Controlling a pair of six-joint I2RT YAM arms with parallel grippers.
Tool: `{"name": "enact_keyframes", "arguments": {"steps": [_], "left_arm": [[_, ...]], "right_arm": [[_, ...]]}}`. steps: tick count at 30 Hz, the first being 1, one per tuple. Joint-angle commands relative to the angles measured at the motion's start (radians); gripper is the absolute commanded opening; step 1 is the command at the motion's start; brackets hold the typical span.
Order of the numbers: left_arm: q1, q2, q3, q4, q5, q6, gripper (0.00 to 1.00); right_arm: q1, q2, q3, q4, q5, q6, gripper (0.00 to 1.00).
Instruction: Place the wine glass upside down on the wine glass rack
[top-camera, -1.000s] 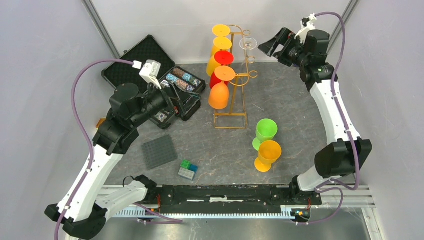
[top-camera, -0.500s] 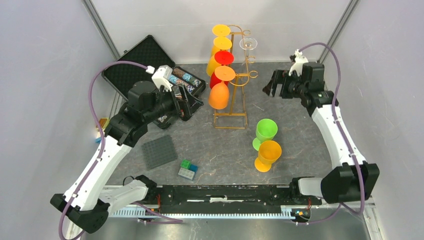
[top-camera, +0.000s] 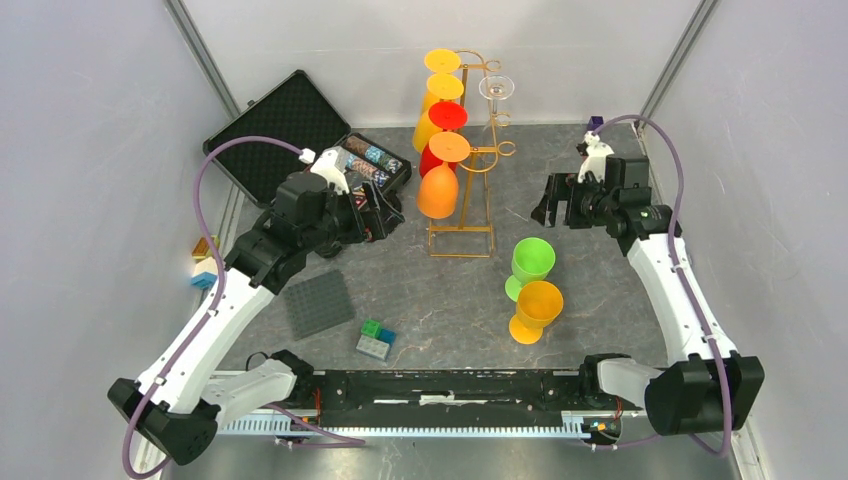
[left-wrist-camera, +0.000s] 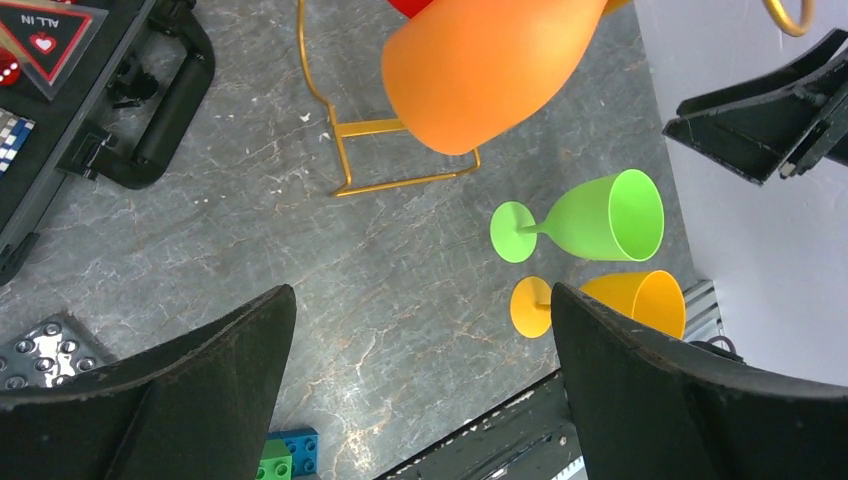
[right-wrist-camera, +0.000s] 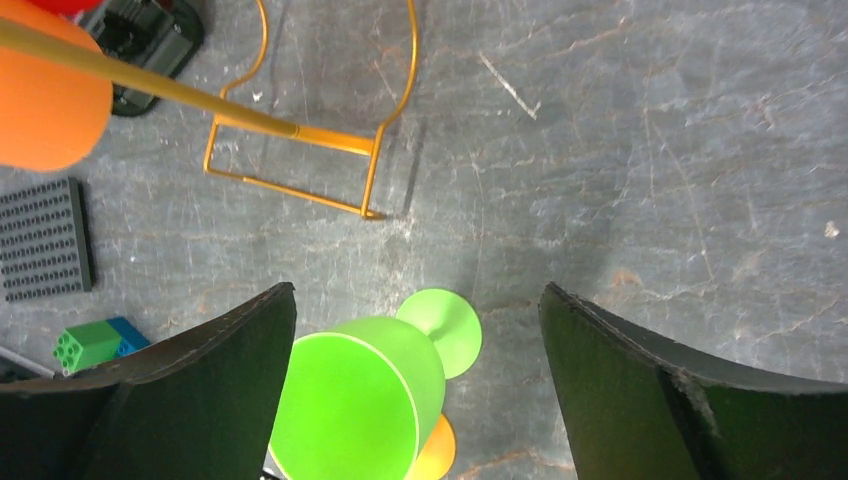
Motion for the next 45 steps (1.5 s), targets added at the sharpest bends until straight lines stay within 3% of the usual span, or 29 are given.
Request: {"name": "enact_keyframes", "arguments": {"steps": [1, 5, 8, 12, 20, 30, 45], "left_arm": [[-0.001, -0.008, -0.007, 0.007, -0.042, -0.042, 1.00], [-0.002, 0.006, -0.002, 0.007, -0.042, -0.046, 1.00], [-0.001, 0.018, 0.001, 0.007, -0.040, -0.049, 1.00], [-0.001, 0.032, 0.001, 0.007, -0.039, -0.055, 1.00], [-0.001, 0.035, 0.003, 0.007, -0.035, -0.064, 1.00], [-0.001, 0.033, 0.004, 0.007, -0.029, -0.066, 1.00], [0.000, 0.082, 0.039, -0.045, 0.084, -0.040, 1.00]], "right_arm": [[-0.002, -0.022, -0.036, -0.073, -0.045, -0.067, 0.92], [0.004, -0.014, -0.060, -0.125, -0.079, -0.102, 0.81], [0.011, -0.018, -0.090, -0.140, -0.085, -0.110, 0.80], [0.033, -0.002, -0.131, -0.152, -0.079, -0.119, 0.70], [0.056, 0.047, -0.139, -0.140, -0.052, -0.140, 0.34], [0.062, 0.078, -0.093, -0.119, -0.061, -0.145, 0.01], [0.084, 0.095, -0.017, -0.104, -0.140, -0.114, 0.00]]}}
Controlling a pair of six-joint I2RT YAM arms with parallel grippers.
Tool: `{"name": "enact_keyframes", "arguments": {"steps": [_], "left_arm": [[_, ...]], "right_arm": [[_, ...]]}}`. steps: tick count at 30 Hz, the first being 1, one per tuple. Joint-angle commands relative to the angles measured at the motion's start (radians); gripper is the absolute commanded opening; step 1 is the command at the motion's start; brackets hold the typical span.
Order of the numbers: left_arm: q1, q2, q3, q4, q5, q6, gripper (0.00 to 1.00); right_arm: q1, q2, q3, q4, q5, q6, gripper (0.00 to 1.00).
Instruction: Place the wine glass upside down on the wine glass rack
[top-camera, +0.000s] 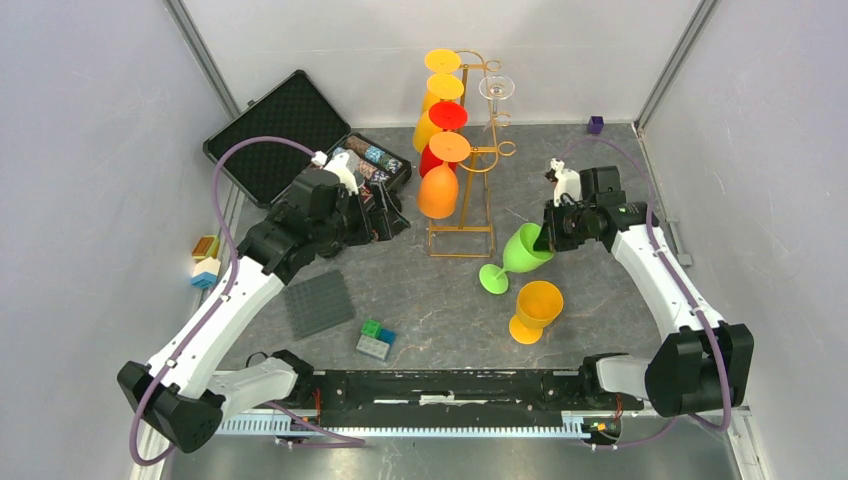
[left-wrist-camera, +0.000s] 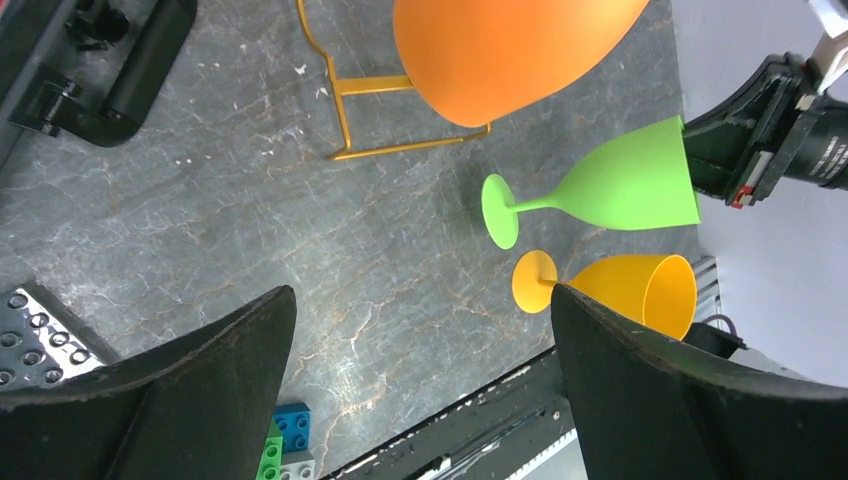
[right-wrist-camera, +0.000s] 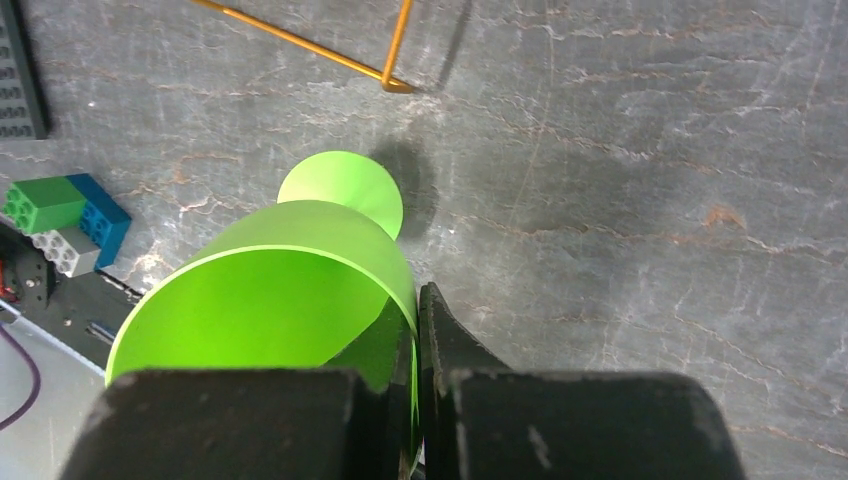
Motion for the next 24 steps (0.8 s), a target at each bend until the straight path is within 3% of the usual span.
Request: {"name": "enact_keyframes", "arguments": {"steps": [1, 15, 20, 24], "left_arm": [[0.000, 0.027, 0.040, -0.017, 0.056, -0.013, 1.00], [0.002, 0.093, 0.001, -0.018, 0.221, -0.063, 0.99], [0.002, 0.139, -0.031, -0.017, 0.316, -0.106, 0.94], [0.002, 0.182, -0.054, -0.017, 0.388, -0.117, 0.82]], "right_arm": [[0.019, 0.008, 0.055, 0.049, -0.080, 0.033, 0.00], [0.096, -0.024, -0.011, 0.249, -0.325, 0.273, 0.00], [0.133, -0.042, -0.069, 0.345, -0.371, 0.367, 0.00], [0.147, -0.056, -0.105, 0.408, -0.399, 0.428, 0.00]]}}
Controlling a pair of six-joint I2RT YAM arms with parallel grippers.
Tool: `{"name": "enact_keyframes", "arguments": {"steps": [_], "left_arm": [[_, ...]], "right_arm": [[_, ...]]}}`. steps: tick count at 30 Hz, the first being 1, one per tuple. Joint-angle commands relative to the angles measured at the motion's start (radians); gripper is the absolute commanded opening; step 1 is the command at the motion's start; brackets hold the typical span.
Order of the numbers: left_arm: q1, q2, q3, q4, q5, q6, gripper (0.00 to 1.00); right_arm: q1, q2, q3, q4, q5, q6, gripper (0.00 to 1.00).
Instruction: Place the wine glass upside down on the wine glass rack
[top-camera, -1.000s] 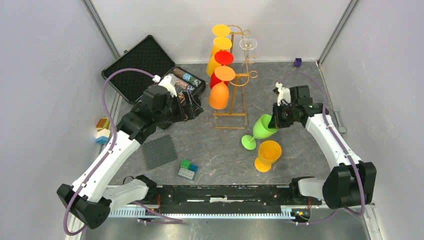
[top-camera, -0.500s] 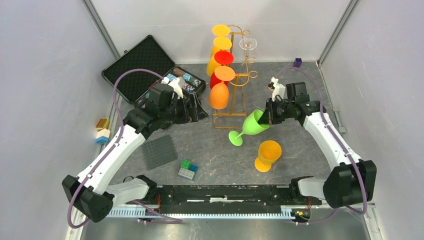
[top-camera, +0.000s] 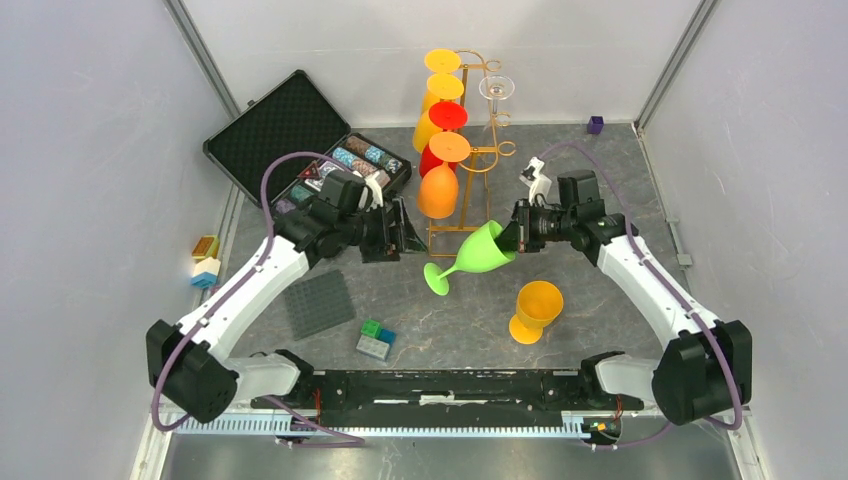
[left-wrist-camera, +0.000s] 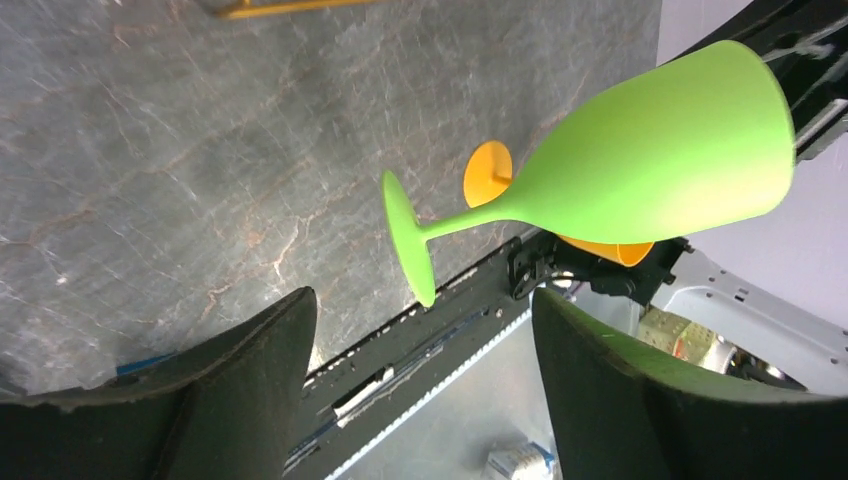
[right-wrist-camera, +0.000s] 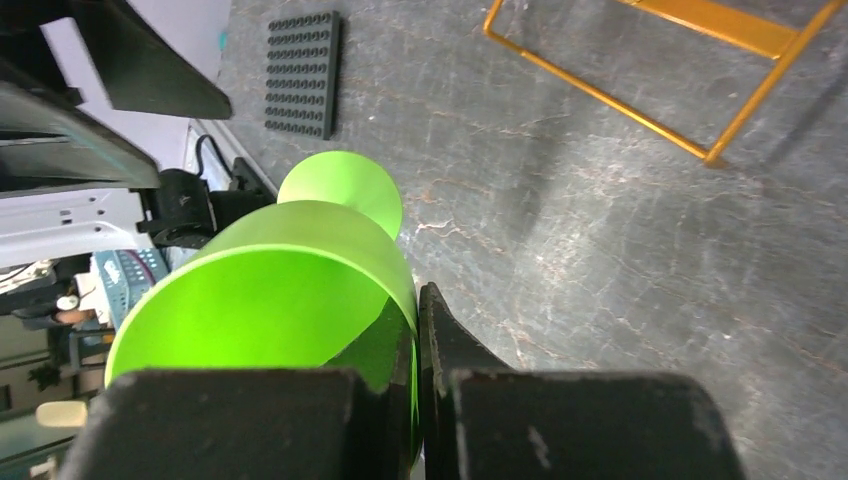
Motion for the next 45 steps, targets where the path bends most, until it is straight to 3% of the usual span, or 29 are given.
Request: {"name": "enact_keyframes", "arguments": {"steps": [1, 14, 26, 29, 39, 45], "left_arm": [[0.002, 0.049, -0.027, 0.002, 0.135, -0.053, 0.78], [0.000, 0.118, -0.120, 0.045, 0.251, -0.105, 0.55], [0.000, 0.127, -0.140, 0.094, 0.263, -0.132, 0.03], [0.000, 0.122, -0.138, 0.094, 0.260, -0.128, 0.02], [0.009, 0.035, -0.094, 0.049, 0.106, -0.092, 0.02], [0.020, -0.068, -0.057, 0.019, -0.054, -0.010, 0.02]], "right_arm": [[0.012, -0.045, -0.035, 0.136, -0.075, 0.111, 0.00], [0.018, -0.056, -0.064, 0.210, -0.094, 0.178, 0.00], [0.020, -0.049, -0.075, 0.216, -0.093, 0.180, 0.02], [0.020, -0.052, -0.074, 0.214, -0.088, 0.172, 0.11], [0.010, -0.095, -0.032, 0.144, 0.018, 0.101, 0.58], [-0.022, -0.115, 0.026, 0.053, 0.101, 0.018, 0.69]]}}
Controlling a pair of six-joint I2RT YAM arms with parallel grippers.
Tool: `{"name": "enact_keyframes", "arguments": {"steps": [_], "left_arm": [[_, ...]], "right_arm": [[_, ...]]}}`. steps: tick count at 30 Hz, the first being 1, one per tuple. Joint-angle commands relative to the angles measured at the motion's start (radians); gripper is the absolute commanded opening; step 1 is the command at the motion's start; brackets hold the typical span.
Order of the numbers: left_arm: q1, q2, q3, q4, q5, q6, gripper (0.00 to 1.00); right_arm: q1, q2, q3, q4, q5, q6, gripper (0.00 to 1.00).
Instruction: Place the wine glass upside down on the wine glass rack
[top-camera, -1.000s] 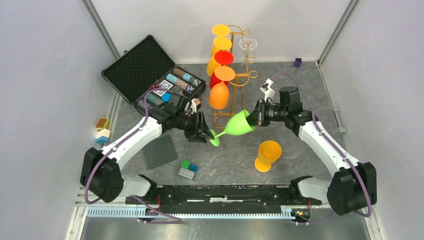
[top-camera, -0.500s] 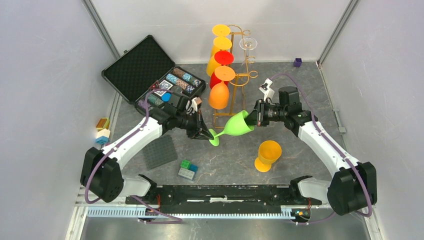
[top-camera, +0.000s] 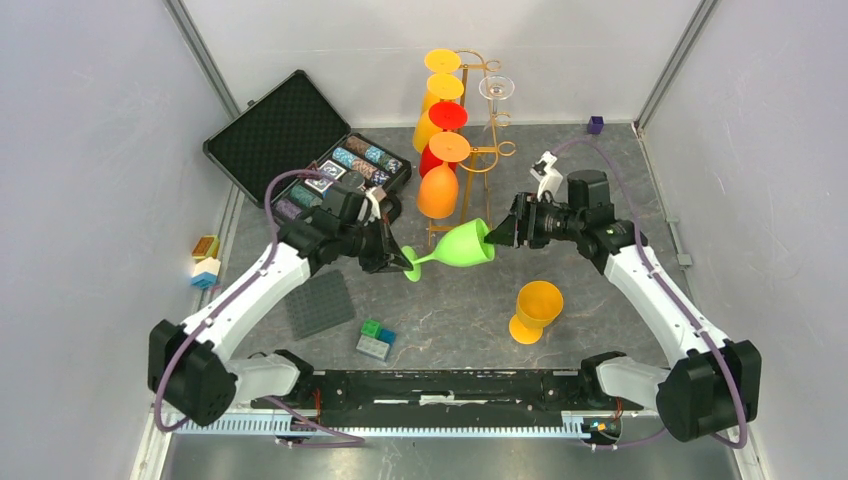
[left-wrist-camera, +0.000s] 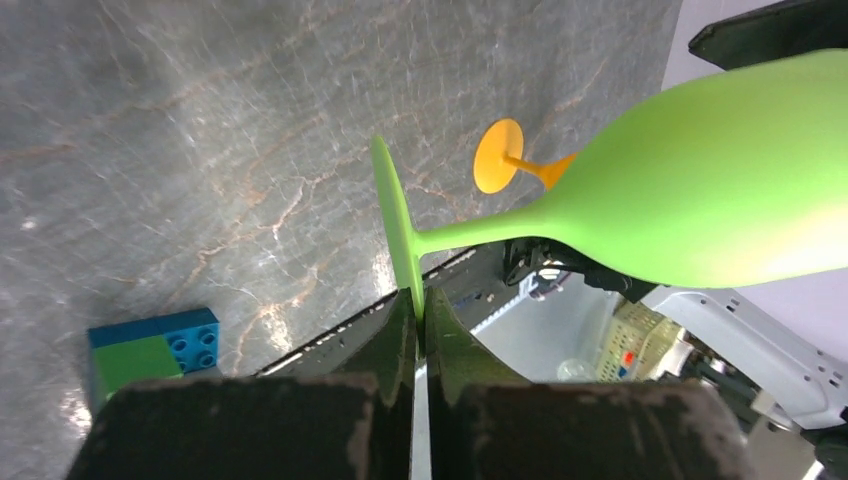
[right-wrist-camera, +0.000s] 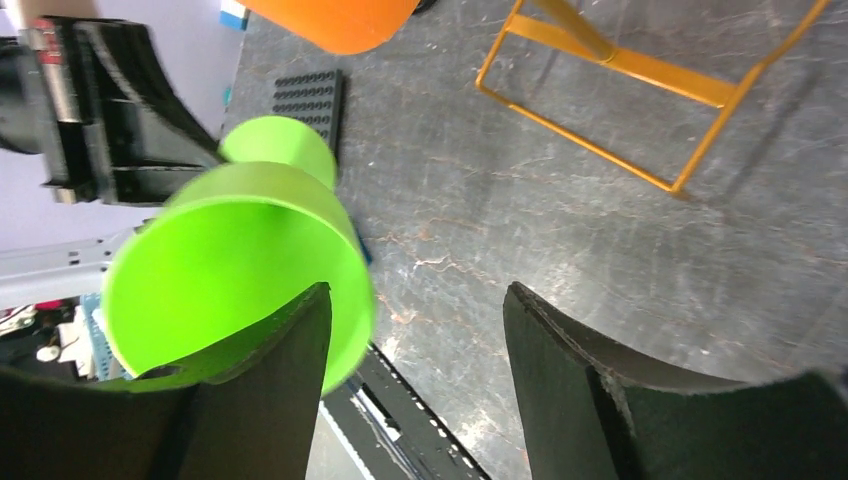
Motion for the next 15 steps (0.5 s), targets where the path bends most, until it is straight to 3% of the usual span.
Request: {"name": "enact_keyframes", "arguments": {"steps": [1, 15], "left_arm": [[0.007, -0.116, 0.064, -0.008, -0.162, 0.107, 0.02], [0.008, -0.357, 0.064, 0.093, -0.357, 0.345, 0.02]], "right_arm": [[-0.029, -0.045, 0.076, -0.053, 0.076, -0.079, 0.70], [-0.082, -0.147, 0.111, -0.094, 0.253, -0.150, 0.82]]}}
